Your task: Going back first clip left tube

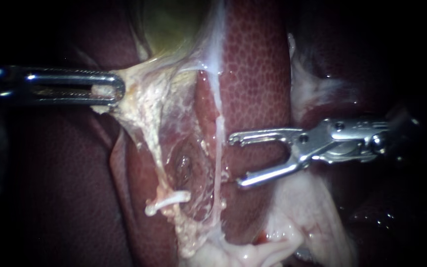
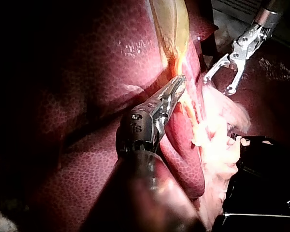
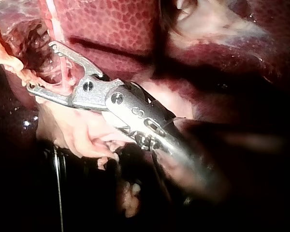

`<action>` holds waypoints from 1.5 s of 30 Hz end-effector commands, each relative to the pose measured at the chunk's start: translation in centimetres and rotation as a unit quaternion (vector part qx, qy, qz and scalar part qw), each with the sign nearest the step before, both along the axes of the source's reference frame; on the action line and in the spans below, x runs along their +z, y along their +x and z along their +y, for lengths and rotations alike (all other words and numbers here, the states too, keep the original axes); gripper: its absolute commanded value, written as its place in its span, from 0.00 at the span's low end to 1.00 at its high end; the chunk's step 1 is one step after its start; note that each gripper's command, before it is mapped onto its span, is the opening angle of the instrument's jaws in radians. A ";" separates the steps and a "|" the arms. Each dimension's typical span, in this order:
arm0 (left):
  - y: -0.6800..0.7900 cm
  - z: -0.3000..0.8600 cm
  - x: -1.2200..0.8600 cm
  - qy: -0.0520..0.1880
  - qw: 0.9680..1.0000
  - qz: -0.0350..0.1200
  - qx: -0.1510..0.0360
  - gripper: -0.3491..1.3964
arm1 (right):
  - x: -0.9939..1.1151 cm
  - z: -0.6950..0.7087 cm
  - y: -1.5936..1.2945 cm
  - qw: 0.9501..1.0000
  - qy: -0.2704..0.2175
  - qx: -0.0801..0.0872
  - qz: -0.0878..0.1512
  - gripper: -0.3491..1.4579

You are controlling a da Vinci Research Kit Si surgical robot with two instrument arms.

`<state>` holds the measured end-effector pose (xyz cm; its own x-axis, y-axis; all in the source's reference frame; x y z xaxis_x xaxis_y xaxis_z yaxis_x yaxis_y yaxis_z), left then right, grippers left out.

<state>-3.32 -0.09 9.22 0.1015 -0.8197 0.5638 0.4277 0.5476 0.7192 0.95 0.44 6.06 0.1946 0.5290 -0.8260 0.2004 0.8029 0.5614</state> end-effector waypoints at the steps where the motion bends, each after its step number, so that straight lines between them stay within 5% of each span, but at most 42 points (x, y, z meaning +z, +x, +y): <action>1: 0.00 0.00 0.00 0.000 1.000 0.000 0.000 0.00 | -0.05 0.03 -0.05 1.000 -0.007 0.000 -0.001 0.52; 10: -0.09 -0.05 0.11 -0.003 1.000 0.002 -0.002 0.00 | -0.21 0.07 -0.15 1.000 -0.018 -0.002 0.000 0.52; 17: -0.21 -0.09 0.51 -0.010 1.000 0.003 0.001 0.00 | -0.20 0.06 -0.17 1.000 -0.018 -0.002 -0.001 0.52; 31: -0.73 -0.19 0.93 -0.012 1.000 0.005 0.022 0.00 | -0.24 0.04 -0.18 1.000 -0.018 -0.002 -0.001 0.52; 45: -0.73 -0.17 0.98 -0.012 1.000 0.006 0.024 0.00 | -0.26 0.03 -0.17 1.000 -0.018 -0.002 0.000 0.52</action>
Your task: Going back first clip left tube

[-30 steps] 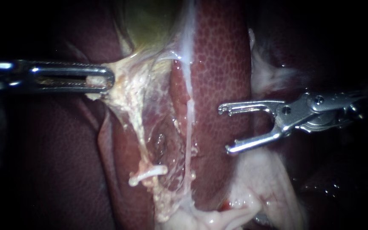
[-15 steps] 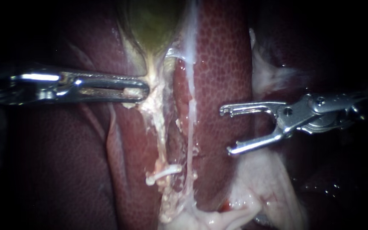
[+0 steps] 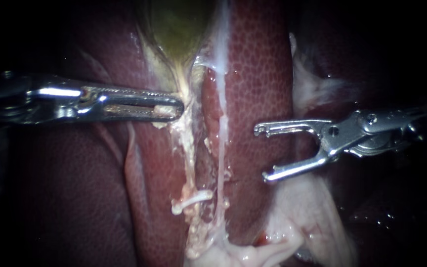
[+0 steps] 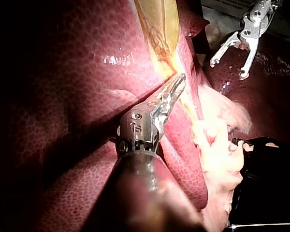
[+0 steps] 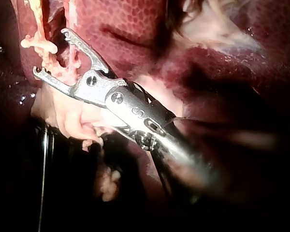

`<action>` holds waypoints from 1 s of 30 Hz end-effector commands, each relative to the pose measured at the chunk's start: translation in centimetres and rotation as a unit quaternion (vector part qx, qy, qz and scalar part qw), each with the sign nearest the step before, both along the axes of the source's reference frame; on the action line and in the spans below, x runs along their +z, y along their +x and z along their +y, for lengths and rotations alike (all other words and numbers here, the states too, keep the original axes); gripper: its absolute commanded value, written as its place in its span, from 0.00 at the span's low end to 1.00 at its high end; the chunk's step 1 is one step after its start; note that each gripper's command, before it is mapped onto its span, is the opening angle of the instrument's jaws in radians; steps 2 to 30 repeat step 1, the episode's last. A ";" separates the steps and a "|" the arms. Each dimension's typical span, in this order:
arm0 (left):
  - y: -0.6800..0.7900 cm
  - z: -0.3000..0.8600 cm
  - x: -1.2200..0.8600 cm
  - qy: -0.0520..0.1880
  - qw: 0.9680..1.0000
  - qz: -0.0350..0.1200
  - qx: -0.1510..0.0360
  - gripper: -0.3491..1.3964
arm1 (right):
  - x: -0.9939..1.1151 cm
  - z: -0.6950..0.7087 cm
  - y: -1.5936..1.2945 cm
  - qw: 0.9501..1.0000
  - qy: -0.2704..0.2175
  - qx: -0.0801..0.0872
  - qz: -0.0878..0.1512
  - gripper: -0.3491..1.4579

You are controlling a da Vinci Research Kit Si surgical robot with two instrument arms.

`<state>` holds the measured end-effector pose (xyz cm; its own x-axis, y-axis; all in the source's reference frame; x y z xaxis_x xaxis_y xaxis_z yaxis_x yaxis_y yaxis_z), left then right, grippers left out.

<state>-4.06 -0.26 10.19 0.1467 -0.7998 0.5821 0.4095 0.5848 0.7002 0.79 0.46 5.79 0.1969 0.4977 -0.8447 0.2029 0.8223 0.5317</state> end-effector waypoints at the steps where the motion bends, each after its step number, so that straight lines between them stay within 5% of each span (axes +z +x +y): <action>1: 0.00 0.00 0.00 0.000 1.000 0.000 0.000 0.00 | 0.00 0.00 0.00 1.000 0.000 0.000 0.000 0.52; 30: 0.00 0.00 0.00 0.000 1.000 0.000 0.000 0.00 | 0.00 0.00 0.00 1.000 0.000 0.000 0.000 0.52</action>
